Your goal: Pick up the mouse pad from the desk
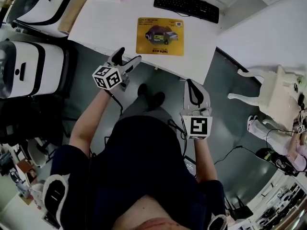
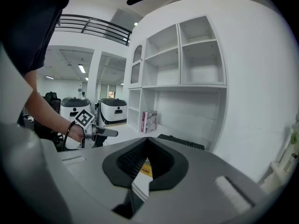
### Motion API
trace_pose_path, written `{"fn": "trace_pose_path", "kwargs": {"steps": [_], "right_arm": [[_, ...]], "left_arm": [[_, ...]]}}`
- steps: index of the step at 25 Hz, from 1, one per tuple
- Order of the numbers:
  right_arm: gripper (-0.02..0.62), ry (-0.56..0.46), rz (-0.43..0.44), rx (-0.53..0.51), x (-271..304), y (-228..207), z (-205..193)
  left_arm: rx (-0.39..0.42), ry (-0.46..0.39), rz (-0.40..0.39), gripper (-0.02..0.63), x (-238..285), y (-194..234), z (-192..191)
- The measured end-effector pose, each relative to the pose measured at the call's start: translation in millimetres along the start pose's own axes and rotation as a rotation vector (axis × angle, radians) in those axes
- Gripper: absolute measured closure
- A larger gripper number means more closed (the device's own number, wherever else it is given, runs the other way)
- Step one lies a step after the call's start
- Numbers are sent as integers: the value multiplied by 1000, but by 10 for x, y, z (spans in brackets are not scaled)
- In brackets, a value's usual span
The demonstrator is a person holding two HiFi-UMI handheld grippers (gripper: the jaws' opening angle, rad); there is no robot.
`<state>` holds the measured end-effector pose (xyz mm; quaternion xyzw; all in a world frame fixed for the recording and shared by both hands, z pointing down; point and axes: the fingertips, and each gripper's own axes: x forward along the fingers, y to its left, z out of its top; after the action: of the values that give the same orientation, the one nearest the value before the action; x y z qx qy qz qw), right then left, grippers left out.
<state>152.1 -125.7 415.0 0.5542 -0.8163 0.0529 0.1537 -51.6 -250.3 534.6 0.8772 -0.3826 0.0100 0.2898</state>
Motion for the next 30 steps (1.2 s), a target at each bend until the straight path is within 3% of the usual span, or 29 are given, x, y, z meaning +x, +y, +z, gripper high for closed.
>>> {"fn": "trace_pose_path", "kwargs": {"steps": [23,30], "right_arm": [[597,95,-16,86,469,-179,-185],[595,105,-23,104,482,-157,-226]], "left_arm": [[-720,-19,-7,123,608,963,-702],[-820,27,13,129,664,1050,-949]]}}
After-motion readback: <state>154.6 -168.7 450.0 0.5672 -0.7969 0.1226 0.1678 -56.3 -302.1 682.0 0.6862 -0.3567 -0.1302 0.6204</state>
